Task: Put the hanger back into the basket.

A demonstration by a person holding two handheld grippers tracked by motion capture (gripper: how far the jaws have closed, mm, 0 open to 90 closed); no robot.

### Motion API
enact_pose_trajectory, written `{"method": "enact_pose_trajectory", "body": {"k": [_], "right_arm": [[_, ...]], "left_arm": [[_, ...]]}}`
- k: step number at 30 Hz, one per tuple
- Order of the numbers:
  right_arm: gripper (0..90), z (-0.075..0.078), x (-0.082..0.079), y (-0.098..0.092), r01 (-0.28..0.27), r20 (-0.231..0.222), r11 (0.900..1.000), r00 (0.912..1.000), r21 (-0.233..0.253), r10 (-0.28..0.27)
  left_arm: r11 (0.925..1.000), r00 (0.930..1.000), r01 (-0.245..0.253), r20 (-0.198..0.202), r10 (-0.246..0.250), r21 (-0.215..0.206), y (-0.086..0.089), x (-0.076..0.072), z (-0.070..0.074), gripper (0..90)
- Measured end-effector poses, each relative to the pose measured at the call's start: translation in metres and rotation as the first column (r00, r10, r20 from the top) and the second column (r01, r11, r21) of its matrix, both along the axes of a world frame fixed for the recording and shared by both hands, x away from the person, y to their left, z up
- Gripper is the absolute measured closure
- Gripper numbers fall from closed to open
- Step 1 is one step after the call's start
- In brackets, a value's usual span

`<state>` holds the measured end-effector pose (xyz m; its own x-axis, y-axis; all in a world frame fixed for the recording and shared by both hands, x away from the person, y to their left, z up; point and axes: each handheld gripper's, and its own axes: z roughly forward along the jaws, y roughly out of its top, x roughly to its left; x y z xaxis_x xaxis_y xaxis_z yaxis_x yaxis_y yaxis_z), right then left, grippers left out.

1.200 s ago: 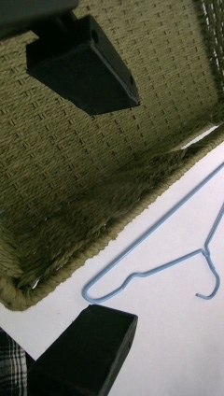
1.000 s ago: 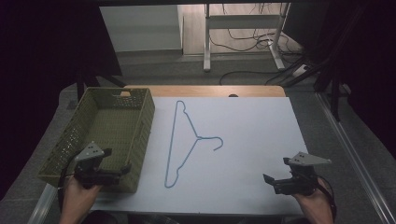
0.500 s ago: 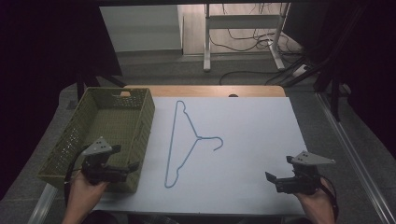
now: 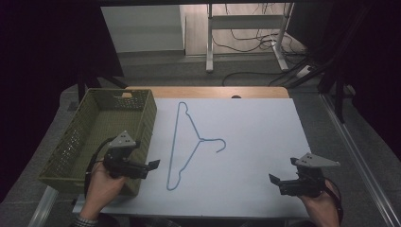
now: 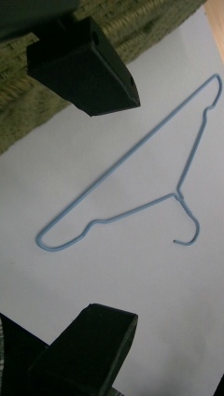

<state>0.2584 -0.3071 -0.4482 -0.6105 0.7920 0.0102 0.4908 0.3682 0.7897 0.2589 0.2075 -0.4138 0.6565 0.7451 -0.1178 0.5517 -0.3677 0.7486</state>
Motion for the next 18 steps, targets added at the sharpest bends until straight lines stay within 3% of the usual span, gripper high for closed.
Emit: {"method": "enact_pose_trajectory", "body": {"k": [8,18], "right_arm": [[0.2,0.0,0.0,0.0,0.0,-0.002,1.0,1.0,-0.001,0.0],[0.3,-0.002,0.001,0.0,-0.003,-0.009,1.0,1.0,-0.008,0.003]], "left_arm": [[0.9992,0.9989,0.04,-0.027,-0.04,0.003,-0.021,0.02,-0.004,2.5],[0.9964,0.9967,0.064,-0.053,-0.061,0.056,-0.051,0.047,-0.016,3.0]]}}
